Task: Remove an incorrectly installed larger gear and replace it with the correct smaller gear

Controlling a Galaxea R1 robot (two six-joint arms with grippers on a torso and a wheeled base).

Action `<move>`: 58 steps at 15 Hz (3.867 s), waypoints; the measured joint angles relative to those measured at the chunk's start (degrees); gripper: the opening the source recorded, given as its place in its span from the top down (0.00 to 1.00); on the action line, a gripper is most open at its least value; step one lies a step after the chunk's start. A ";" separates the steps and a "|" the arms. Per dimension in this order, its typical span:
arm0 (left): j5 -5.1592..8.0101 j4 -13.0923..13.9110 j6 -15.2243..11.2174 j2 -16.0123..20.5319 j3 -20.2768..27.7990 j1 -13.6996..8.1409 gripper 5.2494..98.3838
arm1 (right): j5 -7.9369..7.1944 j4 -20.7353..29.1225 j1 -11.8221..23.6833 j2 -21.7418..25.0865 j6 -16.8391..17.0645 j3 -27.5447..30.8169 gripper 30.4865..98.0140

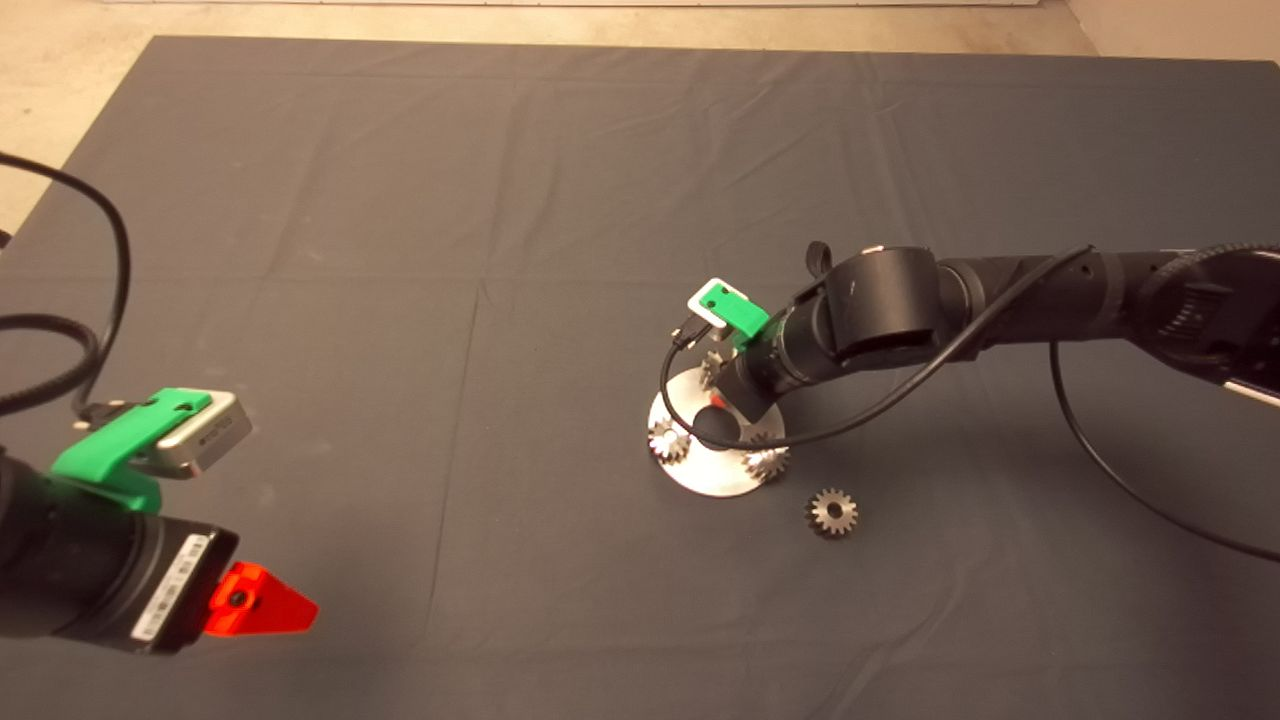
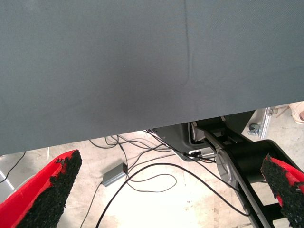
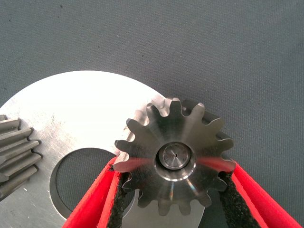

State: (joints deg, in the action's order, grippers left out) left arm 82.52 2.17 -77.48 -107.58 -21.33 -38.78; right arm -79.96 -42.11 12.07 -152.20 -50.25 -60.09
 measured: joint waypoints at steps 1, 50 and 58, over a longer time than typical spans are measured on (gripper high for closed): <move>0.00 0.00 0.00 -0.02 0.00 0.00 0.01 | -0.02 -0.01 0.00 0.00 0.01 0.02 0.77; 0.02 0.00 0.00 0.91 0.11 0.00 0.01 | -1.00 0.00 -0.13 18.80 -6.91 8.13 0.72; -0.02 0.00 0.00 0.91 0.11 0.00 0.01 | -1.22 3.19 5.95 20.46 -9.27 19.60 0.59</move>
State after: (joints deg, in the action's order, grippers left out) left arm 82.49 2.17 -77.48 -106.67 -21.22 -38.78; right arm -81.18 -38.92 18.02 -131.74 -59.52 -40.48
